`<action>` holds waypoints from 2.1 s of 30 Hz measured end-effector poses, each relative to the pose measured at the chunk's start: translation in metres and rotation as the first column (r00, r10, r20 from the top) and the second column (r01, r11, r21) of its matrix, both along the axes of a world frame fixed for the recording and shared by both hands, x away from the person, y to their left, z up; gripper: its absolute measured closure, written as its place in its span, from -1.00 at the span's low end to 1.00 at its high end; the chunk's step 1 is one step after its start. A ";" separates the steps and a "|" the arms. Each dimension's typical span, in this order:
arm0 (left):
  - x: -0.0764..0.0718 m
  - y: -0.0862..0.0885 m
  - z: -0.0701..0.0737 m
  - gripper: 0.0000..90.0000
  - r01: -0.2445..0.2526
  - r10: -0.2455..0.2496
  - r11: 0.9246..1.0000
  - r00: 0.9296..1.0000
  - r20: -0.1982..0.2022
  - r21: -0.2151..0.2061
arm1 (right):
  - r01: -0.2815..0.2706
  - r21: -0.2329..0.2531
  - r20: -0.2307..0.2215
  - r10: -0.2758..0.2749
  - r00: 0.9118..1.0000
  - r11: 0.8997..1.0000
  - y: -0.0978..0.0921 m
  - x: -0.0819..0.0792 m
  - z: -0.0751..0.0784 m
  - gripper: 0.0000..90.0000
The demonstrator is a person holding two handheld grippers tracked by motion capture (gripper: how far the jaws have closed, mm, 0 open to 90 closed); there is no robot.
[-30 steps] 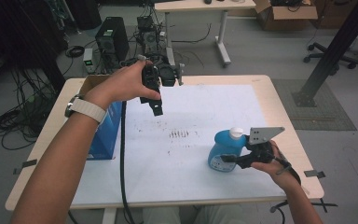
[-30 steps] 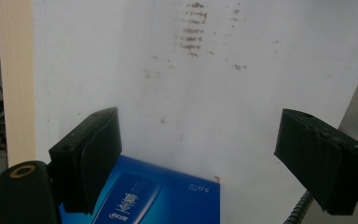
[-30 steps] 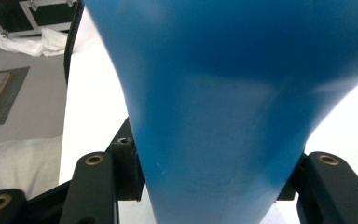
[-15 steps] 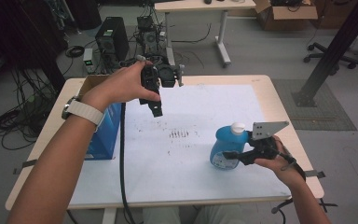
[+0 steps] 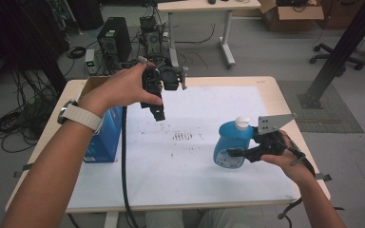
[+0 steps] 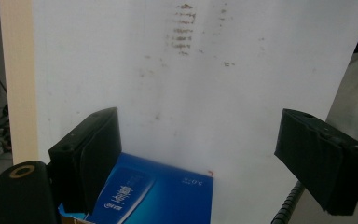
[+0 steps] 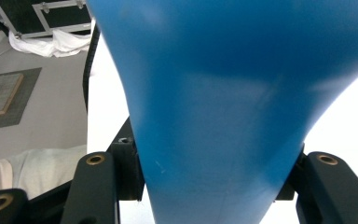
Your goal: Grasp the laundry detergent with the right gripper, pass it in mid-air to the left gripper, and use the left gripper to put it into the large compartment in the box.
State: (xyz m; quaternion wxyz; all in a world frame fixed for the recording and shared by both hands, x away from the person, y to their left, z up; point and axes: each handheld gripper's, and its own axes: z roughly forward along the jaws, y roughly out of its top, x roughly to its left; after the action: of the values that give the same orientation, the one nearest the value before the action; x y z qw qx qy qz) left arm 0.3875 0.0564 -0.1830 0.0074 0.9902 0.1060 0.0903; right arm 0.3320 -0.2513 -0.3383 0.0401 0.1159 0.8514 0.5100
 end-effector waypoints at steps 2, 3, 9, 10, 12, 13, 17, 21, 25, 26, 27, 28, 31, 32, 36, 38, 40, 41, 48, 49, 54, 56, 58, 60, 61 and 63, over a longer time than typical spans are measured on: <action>-0.002 0.000 0.001 -0.68 0.002 -0.002 1.000 1.000 0.000 0.002 | -0.010 -0.004 -0.003 0.010 1.000 1.000 0.003 0.002 0.006 -0.02; -0.003 -0.001 0.001 -0.68 0.004 -0.004 1.000 1.000 0.001 0.003 | -0.013 -0.005 -0.001 0.013 1.000 1.000 0.005 0.002 0.007 -0.02; -0.011 -0.004 0.005 -0.68 0.019 -0.019 1.000 1.000 0.001 0.001 | -0.033 -0.006 0.003 0.033 0.999 0.999 0.012 0.004 0.017 -0.02; -0.012 -0.005 0.006 -0.69 0.022 -0.022 1.000 1.000 0.002 0.003 | -0.042 -0.006 0.005 0.042 0.999 0.999 0.016 0.005 0.021 -0.02; -0.013 -0.006 0.008 -0.69 0.028 -0.028 1.000 1.000 0.003 0.004 | -0.047 -0.008 0.005 0.047 0.999 0.999 0.018 0.005 0.023 -0.02; -0.015 -0.007 0.009 -0.69 0.029 -0.029 1.000 1.000 0.001 0.003 | -0.051 -0.010 0.006 0.052 0.999 0.999 0.020 0.006 0.025 -0.02; -0.019 -0.011 0.012 -0.69 0.050 -0.050 0.999 0.999 0.004 0.002 | -0.074 -0.009 0.009 0.074 0.997 0.997 0.028 0.008 0.031 -0.02; -0.023 -0.015 0.014 -0.70 0.065 -0.065 0.998 0.998 0.009 -0.006 | -0.092 -0.011 0.016 0.093 0.996 0.996 0.037 0.009 0.036 -0.02; -0.025 -0.015 0.017 -0.71 0.074 -0.074 0.997 0.997 0.004 -0.010 | -0.112 -0.016 0.020 0.112 0.993 0.994 0.047 0.012 0.039 -0.02; -0.025 -0.016 0.018 -0.71 0.078 -0.078 0.997 0.997 0.002 -0.007 | -0.116 -0.016 0.021 0.116 0.993 0.993 0.048 0.012 0.040 -0.02; -0.025 -0.016 0.018 -0.71 0.078 -0.078 0.997 0.997 0.002 -0.007 | -0.118 -0.015 0.020 0.119 0.993 0.993 0.050 0.012 0.040 -0.02; -0.026 -0.016 0.018 -0.71 0.079 -0.079 0.997 0.997 0.001 -0.009 | -0.121 -0.014 0.020 0.121 0.992 0.993 0.052 0.013 0.040 -0.02; -0.027 -0.017 0.018 -0.71 0.084 -0.084 0.996 0.996 -0.002 -0.012 | -0.126 -0.016 0.022 0.127 0.992 0.992 0.055 0.014 0.041 -0.02; -0.028 -0.017 0.018 -0.71 0.087 -0.087 0.996 0.996 -0.002 -0.012 | -0.127 -0.016 0.022 0.128 0.992 0.992 0.056 0.014 0.041 -0.02; -0.031 -0.021 0.019 -0.70 0.100 -0.100 0.995 0.995 -0.006 -0.005 | -0.134 -0.024 0.028 0.135 0.990 0.991 0.063 0.017 0.042 -0.02; -0.033 -0.023 0.019 -0.70 0.110 -0.110 0.994 0.994 -0.007 -0.007 | -0.139 -0.025 0.030 0.139 0.990 0.990 0.066 0.018 0.042 -0.02; -0.034 -0.025 0.019 -0.70 0.118 -0.118 0.993 0.993 -0.008 -0.009 | -0.145 -0.029 0.035 0.146 0.989 0.989 0.070 0.019 0.042 -0.02; -0.035 -0.026 0.020 -0.70 0.123 -0.123 0.992 0.992 -0.012 -0.009 | -0.147 -0.032 0.038 0.148 0.988 0.989 0.072 0.020 0.043 -0.02; -0.039 -0.031 0.022 -0.70 0.143 -0.144 0.989 0.989 -0.036 -0.037 | -0.171 -0.033 0.043 0.172 0.984 0.985 0.086 0.022 0.044 -0.02; -0.039 -0.032 0.022 -0.70 0.142 -0.143 0.989 0.989 -0.040 -0.039 | -0.171 -0.033 0.045 0.173 0.984 0.985 0.087 0.022 0.044 -0.02; -0.041 -0.035 0.022 -0.70 0.153 -0.155 0.987 0.987 -0.046 -0.043 | -0.179 -0.041 0.049 0.181 0.982 0.983 0.095 0.024 0.043 -0.02; -0.041 -0.036 0.022 -0.70 0.155 -0.157 0.987 0.986 -0.047 -0.045 | -0.181 -0.041 0.051 0.183 0.982 0.983 0.096 0.024 0.043 -0.02; -0.041 -0.037 0.023 -0.70 0.160 -0.162 0.986 0.985 -0.050 -0.043 | -0.184 -0.040 0.053 0.186 0.981 0.982 0.099 0.025 0.043 -0.02; -0.042 -0.037 0.022 -0.70 0.164 -0.166 0.986 0.985 -0.055 -0.040 | -0.185 -0.042 0.054 0.187 0.981 0.982 0.102 0.026 0.043 -0.02; -0.042 -0.038 0.022 -0.70 0.165 -0.167 0.985 0.984 -0.055 -0.041 | -0.187 -0.045 0.056 0.189 0.980 0.981 0.104 0.026 0.043 -0.02; -0.042 -0.038 0.022 -0.70 0.163 -0.165 0.986 0.985 -0.054 -0.043 | -0.188 -0.047 0.057 0.190 0.980 0.981 0.106 0.027 0.043 -0.02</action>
State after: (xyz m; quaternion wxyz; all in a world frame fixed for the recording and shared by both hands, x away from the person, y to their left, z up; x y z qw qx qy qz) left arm 0.3451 0.0184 -0.1608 0.0308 0.9974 0.0259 0.0590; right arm 0.3587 -0.1449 -0.2950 0.0200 0.0179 0.8673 0.4971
